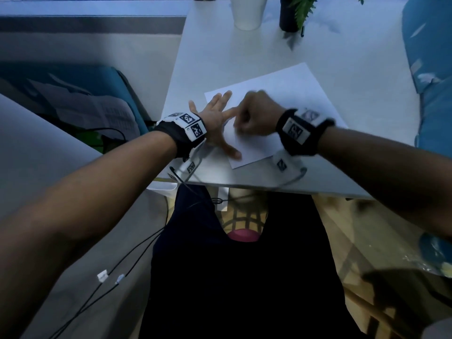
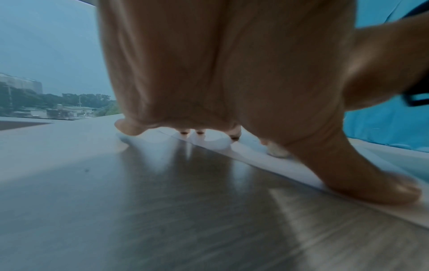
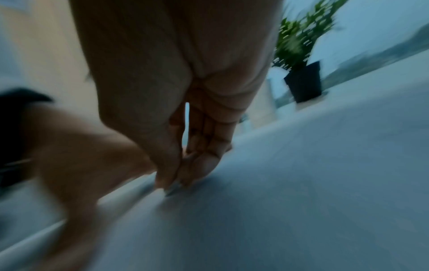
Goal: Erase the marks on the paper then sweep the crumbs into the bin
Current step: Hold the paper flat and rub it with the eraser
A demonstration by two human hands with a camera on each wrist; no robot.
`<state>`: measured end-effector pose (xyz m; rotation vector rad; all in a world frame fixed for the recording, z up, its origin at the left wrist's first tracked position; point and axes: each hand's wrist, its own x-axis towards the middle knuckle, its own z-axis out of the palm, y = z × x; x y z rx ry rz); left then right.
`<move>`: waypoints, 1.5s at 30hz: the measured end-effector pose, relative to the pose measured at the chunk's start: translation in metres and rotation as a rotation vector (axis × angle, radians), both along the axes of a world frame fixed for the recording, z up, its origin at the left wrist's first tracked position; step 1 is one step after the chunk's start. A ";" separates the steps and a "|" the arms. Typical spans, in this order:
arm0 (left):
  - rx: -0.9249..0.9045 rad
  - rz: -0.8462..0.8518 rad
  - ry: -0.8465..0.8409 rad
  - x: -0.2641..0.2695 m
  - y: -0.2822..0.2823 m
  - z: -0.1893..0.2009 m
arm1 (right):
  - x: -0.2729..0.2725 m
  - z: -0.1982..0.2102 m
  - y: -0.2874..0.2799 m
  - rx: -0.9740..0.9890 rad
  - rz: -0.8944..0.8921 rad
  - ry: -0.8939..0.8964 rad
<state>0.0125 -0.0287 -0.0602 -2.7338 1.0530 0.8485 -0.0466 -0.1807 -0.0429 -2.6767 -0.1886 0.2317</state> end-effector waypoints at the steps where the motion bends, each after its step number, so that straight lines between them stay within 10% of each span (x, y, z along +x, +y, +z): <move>1: -0.003 -0.001 -0.007 -0.002 -0.001 0.000 | 0.007 0.002 -0.010 0.011 -0.065 -0.037; 14: 0.024 0.007 -0.022 0.001 0.000 -0.003 | -0.002 -0.005 0.005 -0.055 0.082 0.018; 18: 0.006 -0.013 -0.036 -0.002 -0.001 -0.001 | 0.012 0.003 -0.015 0.041 -0.138 -0.036; 45: -0.012 -0.069 -0.024 -0.012 -0.016 0.013 | -0.005 0.004 -0.014 0.007 -0.188 0.042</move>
